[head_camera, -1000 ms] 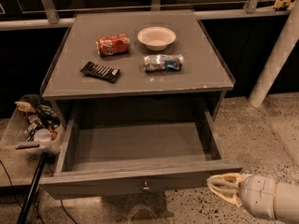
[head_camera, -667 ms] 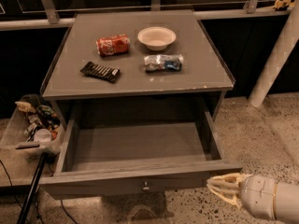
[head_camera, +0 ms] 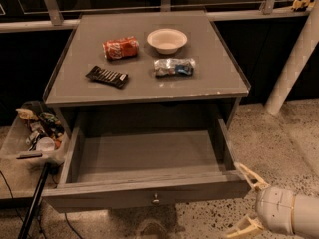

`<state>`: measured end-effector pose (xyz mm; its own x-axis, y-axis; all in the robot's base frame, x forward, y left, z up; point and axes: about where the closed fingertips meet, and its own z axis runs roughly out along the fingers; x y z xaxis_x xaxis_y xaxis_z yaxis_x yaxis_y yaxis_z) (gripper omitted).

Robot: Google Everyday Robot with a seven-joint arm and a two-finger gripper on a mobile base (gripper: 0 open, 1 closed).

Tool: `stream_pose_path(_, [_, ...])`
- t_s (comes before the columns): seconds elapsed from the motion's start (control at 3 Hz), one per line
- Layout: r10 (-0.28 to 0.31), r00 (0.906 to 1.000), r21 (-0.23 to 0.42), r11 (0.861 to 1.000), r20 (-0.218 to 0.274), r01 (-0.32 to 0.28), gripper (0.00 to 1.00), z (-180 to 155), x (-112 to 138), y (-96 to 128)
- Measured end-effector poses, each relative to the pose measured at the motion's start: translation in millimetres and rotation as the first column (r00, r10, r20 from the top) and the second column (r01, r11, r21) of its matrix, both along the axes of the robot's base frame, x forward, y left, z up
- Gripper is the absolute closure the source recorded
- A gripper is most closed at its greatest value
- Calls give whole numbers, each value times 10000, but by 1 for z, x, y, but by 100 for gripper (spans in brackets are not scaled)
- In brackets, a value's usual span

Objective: Open top drawer

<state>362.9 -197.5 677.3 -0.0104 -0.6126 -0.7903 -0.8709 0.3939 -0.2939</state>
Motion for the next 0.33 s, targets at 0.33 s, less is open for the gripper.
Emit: stream_pose_path(0.33, [1, 10000, 0, 10000, 0, -1, 0, 0, 0, 0])
